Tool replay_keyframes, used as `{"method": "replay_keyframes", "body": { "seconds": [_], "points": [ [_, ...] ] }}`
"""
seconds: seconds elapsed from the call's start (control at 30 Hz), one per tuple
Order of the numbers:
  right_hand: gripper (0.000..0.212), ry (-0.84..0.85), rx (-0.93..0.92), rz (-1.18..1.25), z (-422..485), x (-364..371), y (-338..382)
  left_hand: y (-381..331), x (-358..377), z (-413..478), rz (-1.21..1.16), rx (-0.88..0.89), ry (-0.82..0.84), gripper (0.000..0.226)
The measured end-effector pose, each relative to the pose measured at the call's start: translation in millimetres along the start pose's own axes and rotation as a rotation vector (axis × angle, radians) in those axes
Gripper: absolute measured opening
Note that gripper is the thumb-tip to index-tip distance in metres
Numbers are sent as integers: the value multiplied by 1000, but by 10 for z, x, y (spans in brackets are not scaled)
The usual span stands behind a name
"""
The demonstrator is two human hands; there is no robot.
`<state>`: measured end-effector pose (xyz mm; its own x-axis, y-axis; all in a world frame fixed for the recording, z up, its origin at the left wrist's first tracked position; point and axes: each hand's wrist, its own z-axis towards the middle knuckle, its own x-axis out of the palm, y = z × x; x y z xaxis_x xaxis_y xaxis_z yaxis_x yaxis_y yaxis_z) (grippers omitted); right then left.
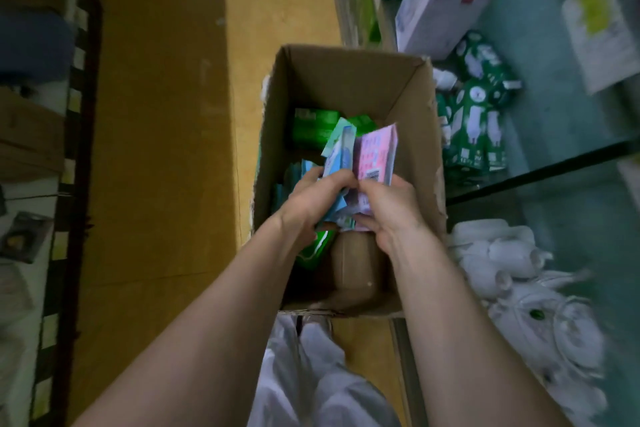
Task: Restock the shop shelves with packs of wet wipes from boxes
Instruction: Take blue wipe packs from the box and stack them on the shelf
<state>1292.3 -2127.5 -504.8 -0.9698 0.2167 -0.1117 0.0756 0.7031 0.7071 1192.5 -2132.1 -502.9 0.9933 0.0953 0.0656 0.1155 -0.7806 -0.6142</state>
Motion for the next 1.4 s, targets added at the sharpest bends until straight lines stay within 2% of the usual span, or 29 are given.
{"method": "replay_keyframes", "body": {
  "seconds": [0.07,0.23,0.53,0.63,0.73,1.0,1.2,1.3,1.4],
  "points": [
    [18,16,-57,-59,-211,5,104,-53,-52,-208,-45,1,-36,44],
    [19,109,-206,-185,-754,90,355,-207,-235,-730,-157,50,-72,63],
    [29,363,-423,-325,-1617,696,686,-338,-929,-1626,-340,304,-228,28],
    [25,481,-473,-358,-1951,1022,720,-317,-1298,-1949,-361,393,-324,30],
    [26,624,-519,-409,-2325,1392,718,-247,-1682,-2288,-363,472,-400,46],
    [26,932,-627,-490,-3559,2394,366,183,-2867,-3311,-499,661,-675,59],
    [27,1069,-697,-507,-4543,3089,-37,579,-3719,-4088,-584,757,-812,59],
    [23,1147,-743,-519,-5006,3350,-246,786,-4085,-4446,-633,784,-903,71],
    [14,1252,-727,-533,-5510,3610,-499,1060,-4440,-4840,-680,837,-1013,69]
  ]
}}
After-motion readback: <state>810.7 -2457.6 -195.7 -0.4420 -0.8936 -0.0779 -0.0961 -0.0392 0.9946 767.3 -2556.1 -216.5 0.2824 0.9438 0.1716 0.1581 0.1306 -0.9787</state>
